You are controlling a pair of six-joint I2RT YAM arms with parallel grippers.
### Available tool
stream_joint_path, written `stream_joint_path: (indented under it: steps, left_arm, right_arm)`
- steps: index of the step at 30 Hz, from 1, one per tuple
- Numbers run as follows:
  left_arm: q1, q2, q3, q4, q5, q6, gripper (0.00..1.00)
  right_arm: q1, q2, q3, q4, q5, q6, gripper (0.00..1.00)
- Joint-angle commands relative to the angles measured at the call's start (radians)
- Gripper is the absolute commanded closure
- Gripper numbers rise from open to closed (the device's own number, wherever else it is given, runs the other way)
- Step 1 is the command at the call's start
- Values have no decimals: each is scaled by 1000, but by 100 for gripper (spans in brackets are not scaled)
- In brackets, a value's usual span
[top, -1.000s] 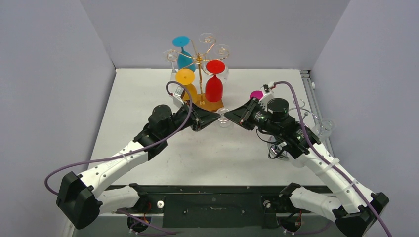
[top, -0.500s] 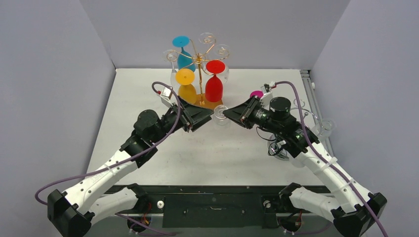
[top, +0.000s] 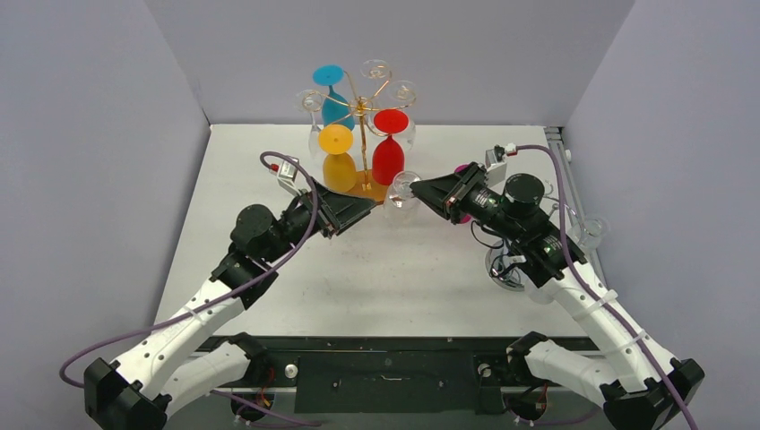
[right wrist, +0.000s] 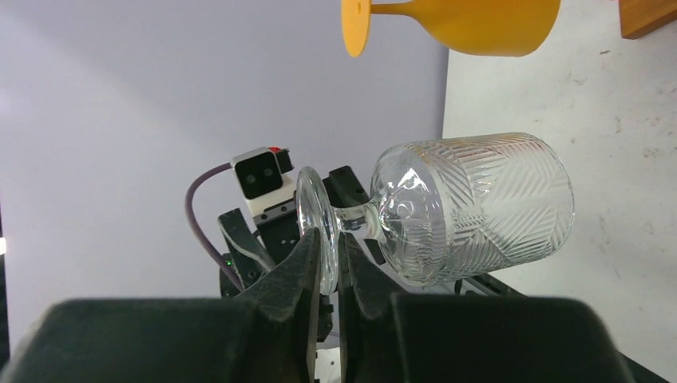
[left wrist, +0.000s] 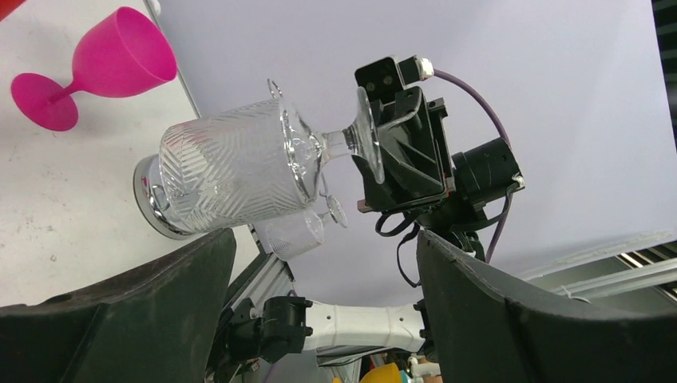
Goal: Take the wine glass off the wine glass rack
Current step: Place the wine glass at the center of the board.
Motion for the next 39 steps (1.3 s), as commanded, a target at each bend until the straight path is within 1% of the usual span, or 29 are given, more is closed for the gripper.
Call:
stream_joint_path:
  steps: [1, 7, 10, 14, 20, 24, 27, 28, 30, 33, 35, 36, 39]
  left_arm:
    - [12, 28, -14, 184, 79, 12, 19]
    - [18, 70, -42, 334, 127, -34, 19]
    - [20, 76, -60, 374, 135, -49, 19]
    - [22, 89, -75, 468, 144, -75, 19]
    - [21, 141, -73, 663, 166, -148, 20]
    - [20, 176, -76, 758, 166, -185, 21]
    - [19, 199, -72, 827, 168, -212, 21]
    - [18, 214, -70, 881, 167, -228, 22]
    - [17, 238, -63, 960, 167, -253, 24]
    - [5, 263, -37, 1013, 169, -266, 28]
    - [-8, 277, -16, 1044, 168, -266, 34]
    - [-12, 289, 1, 1056, 168, -266, 39]
    - [-30, 308, 30, 1096, 165, -267, 47]
  right_arm:
    - [-8, -51, 71, 144, -12, 84, 100]
    - [-10, -65, 50, 229, -25, 182, 100]
    - [-11, -75, 43, 254, -28, 204, 100]
    - [-12, -82, 39, 271, -24, 226, 100]
    - [-10, -91, 30, 311, -24, 268, 100]
    - [-10, -94, 22, 343, -29, 305, 100]
    - [-1, -85, 5, 408, -44, 346, 100]
    - [8, -82, 2, 424, -47, 367, 100]
    - [17, -79, -5, 452, -51, 384, 100]
    - [23, -82, -8, 457, -45, 391, 100]
    - [27, -81, -9, 462, -47, 394, 100]
    - [28, -79, -9, 464, -47, 397, 100]
    - [32, -83, -19, 467, -45, 401, 100]
